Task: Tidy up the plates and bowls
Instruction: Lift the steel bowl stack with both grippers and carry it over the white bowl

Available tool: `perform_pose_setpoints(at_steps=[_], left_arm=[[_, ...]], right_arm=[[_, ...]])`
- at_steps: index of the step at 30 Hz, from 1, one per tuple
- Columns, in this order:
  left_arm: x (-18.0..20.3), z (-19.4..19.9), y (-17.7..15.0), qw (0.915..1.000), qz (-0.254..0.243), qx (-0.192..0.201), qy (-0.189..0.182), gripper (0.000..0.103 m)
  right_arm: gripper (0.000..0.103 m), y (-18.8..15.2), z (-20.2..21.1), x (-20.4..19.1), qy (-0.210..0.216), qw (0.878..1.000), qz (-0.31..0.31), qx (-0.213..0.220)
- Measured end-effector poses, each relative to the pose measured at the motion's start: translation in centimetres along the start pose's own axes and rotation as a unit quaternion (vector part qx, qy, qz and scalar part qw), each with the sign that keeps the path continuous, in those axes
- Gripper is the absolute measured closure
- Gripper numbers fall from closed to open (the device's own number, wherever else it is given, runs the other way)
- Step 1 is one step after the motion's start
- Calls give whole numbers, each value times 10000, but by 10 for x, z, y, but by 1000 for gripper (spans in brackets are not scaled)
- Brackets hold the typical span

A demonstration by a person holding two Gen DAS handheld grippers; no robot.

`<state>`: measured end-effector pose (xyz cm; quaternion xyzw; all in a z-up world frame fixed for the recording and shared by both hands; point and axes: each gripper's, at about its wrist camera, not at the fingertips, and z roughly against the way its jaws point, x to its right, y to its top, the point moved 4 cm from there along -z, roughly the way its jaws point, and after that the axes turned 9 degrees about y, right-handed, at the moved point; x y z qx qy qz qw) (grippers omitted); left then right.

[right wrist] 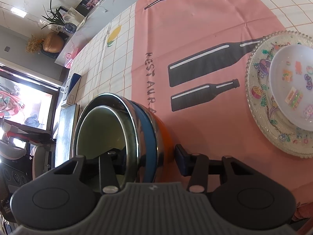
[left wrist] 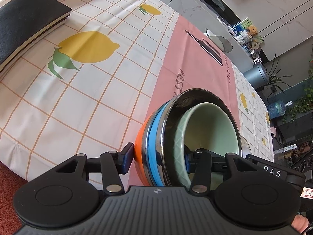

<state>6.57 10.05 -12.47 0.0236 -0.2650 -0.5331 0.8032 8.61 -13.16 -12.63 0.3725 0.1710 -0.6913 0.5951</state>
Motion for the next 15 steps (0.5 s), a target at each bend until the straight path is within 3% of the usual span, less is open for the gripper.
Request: perform_pose_setpoints(at_steps=[7,15], left_arm=[[17,8,5,9999,-110,110,-14,48],[71,12,7,9987,-470,127,-145,48]], right_arm=[[57,4,11,0,113,9999,1,70],[57,21,54,13,175,9995,-35,272]])
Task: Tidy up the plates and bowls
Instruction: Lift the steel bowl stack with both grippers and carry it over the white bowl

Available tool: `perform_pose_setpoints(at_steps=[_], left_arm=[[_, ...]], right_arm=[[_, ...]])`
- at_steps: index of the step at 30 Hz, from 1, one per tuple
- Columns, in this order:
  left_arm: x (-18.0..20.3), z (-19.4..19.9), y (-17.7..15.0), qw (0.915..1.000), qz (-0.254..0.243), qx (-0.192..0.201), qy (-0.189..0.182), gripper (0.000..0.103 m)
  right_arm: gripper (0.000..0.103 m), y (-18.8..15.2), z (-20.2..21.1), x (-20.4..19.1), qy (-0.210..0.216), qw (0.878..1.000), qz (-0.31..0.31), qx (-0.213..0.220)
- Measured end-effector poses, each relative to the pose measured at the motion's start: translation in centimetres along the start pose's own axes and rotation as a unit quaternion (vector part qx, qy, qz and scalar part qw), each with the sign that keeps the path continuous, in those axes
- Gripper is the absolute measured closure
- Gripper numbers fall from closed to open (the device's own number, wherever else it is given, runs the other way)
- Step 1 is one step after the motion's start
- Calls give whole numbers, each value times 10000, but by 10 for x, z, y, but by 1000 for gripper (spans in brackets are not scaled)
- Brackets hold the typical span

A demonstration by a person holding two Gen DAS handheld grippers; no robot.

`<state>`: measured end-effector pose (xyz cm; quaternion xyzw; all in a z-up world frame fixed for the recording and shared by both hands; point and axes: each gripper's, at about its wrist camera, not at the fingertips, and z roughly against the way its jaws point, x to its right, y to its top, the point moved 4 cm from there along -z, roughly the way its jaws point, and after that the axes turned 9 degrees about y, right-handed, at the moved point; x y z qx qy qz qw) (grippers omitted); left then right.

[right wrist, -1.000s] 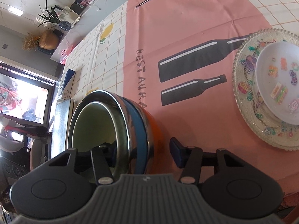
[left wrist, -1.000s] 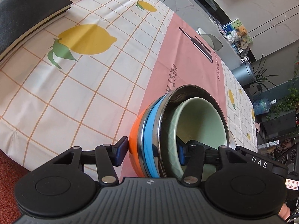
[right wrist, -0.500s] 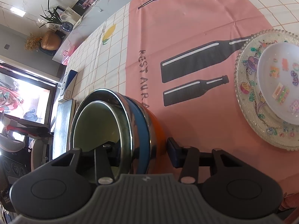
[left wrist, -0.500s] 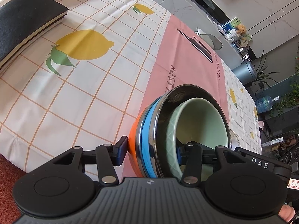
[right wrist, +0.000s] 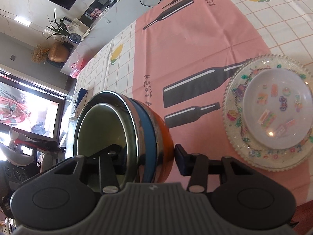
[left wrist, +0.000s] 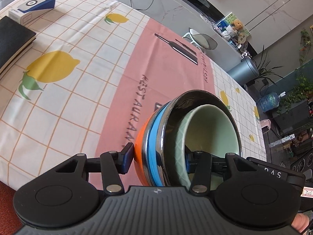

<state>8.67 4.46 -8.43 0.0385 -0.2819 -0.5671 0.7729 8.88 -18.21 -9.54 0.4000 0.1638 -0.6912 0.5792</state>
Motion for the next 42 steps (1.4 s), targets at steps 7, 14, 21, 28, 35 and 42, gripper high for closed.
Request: perform_pose_setpoints(at_steps=[7,14,21,28,35,42], left_arm=[[62,-8,2,9991,-352,-38,-217,48],[115,-28,-2,9972,-574,-245,-412,49],[144,-51,-10,9958,-686,-428,-426,49],[150,-68,-17,9954,-666,-593,-347,49],[144,-73,-22,9957,-628,-651,-184,50],[140,-81,-26,9956,-611,-698,-101,50]], right_arm=[[57,29,54,20,-107,9997,-66,204],[58,49,102,48,-271,9989,-189,344],[58,63,126,80,-373,9977,-384,411],[58,69,129,102,-456,9968,-530,382],[58,63,115,111,-398,9971,-606,220],[58,58,105,120,-454,9965,-680,147]])
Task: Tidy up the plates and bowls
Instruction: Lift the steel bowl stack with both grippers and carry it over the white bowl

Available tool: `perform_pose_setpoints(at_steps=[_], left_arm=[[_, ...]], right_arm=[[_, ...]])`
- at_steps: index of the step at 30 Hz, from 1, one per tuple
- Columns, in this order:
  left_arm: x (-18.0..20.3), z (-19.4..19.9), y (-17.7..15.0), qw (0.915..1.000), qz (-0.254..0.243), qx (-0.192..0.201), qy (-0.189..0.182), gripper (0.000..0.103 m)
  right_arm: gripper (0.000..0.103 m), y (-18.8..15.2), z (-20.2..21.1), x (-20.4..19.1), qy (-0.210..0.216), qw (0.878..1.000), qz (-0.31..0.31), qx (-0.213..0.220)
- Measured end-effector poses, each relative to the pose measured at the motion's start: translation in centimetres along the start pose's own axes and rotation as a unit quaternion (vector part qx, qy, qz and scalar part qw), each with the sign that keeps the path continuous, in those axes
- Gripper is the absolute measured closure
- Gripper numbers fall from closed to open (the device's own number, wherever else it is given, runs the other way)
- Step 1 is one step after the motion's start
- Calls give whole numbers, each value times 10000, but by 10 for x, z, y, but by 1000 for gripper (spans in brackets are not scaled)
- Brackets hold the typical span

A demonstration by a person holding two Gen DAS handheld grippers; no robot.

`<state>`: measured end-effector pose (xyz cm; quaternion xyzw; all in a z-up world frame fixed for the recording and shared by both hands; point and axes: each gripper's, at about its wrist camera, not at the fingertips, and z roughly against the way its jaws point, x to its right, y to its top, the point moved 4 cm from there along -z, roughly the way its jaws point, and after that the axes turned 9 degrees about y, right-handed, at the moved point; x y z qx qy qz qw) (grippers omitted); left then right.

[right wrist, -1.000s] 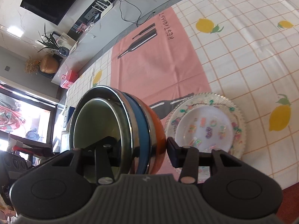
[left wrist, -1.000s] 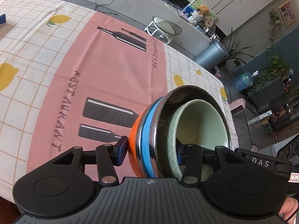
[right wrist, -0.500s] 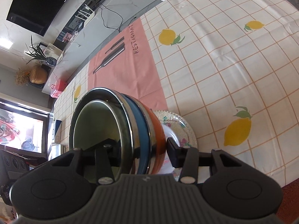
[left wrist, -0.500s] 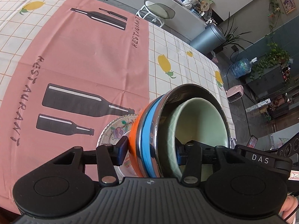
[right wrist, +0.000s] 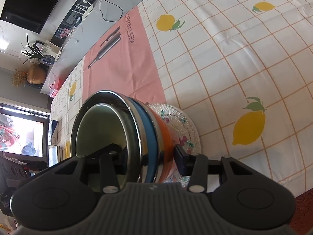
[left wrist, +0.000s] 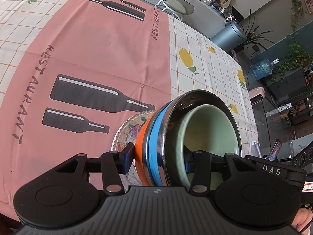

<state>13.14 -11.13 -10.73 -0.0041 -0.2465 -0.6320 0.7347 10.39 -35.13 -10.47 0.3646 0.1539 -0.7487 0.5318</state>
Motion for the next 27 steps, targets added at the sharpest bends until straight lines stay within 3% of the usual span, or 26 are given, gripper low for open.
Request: perform_pose_setpoints(at_steps=[19,27], left_arm=[[-2,5,-4,9994,-248,245,5,49],[-1,20,1,9984,-396,385,130,33]], right_arm=[[56,-2,-4,-2,-26,9996,262,65],[42,0,13,-15,-134,9978,599,262]])
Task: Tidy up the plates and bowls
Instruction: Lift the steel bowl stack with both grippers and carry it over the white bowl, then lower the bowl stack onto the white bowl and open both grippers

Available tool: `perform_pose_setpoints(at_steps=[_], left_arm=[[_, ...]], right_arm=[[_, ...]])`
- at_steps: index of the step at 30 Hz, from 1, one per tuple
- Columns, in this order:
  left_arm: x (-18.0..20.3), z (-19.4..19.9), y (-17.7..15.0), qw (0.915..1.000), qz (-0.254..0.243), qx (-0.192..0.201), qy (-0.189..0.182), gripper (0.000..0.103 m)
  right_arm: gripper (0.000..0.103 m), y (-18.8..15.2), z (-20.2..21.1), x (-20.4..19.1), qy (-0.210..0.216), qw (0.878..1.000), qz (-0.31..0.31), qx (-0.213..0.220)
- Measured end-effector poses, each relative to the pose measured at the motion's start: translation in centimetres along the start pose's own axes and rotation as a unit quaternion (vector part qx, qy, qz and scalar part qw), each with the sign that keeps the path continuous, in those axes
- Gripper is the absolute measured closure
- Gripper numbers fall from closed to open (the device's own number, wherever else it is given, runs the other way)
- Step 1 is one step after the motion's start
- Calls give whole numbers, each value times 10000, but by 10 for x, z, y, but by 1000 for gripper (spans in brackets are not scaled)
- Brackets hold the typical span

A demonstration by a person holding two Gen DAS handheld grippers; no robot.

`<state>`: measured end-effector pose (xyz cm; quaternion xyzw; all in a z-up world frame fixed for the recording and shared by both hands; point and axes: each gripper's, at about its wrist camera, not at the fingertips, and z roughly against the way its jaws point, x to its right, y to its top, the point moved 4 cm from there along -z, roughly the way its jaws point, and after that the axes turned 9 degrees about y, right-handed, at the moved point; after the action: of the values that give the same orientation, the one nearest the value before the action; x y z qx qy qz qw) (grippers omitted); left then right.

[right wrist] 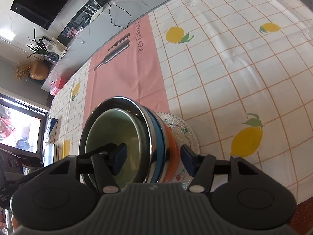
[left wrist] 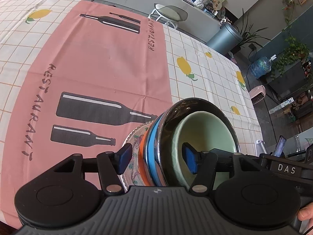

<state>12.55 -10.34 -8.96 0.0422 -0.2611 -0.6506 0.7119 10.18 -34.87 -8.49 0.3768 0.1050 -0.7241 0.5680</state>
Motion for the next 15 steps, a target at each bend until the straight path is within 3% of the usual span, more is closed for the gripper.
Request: perform_pose_setpoints(at_steps=[4,9,15], left_arm=[[2,17,4,9997,-159,179,-27,31],[10,50,10,9953,-635,718,118,30],[15,91,3,9763,-1526,1490,360,28]], right_arm=[[40,0,8,-12,-214,9990,384,109],[39,-5,20,-36,-415,9941,945,343],[36,-21,32,-73,-684,9777,1867,675]])
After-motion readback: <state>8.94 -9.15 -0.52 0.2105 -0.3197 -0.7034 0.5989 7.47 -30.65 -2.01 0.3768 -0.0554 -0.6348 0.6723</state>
